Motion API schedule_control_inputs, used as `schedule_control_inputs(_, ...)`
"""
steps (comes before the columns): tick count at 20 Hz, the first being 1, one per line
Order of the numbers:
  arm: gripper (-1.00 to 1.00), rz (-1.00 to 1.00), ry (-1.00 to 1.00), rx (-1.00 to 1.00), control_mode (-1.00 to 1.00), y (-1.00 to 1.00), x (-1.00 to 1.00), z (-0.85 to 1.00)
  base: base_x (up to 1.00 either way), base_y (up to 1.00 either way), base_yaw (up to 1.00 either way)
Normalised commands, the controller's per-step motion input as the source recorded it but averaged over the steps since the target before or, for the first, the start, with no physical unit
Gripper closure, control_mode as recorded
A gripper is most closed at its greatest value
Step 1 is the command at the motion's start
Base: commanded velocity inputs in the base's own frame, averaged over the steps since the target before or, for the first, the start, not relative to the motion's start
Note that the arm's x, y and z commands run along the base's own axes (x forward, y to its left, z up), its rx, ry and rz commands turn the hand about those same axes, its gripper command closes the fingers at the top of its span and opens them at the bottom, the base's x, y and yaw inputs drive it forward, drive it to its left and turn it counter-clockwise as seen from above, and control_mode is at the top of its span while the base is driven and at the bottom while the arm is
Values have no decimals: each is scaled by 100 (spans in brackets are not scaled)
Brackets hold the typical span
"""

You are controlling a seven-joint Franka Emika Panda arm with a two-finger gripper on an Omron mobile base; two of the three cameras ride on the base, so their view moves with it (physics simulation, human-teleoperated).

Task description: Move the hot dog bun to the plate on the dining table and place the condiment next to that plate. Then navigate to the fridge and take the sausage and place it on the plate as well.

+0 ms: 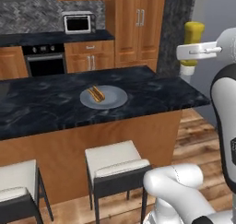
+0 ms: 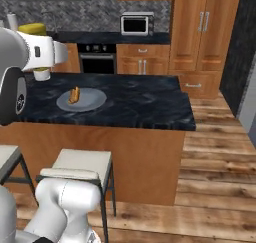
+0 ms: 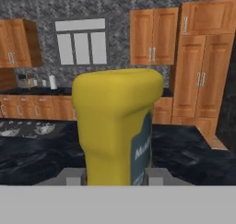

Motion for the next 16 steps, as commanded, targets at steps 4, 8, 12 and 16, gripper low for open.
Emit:
schedule_control_inputs(4, 100, 0, 0, 0, 100, 0, 0, 0, 37, -56, 9)
schedule_control_inputs(8, 100, 0, 0, 0, 100, 0, 0, 0, 44, -45, 7)
schedule_control_inputs(12, 100, 18, 9, 4, -100, -48, 46, -80, 0, 0, 0)
schedule_control_inputs(16, 100, 45, 6, 1, -100, -51, 65, -95, 0, 0, 0)
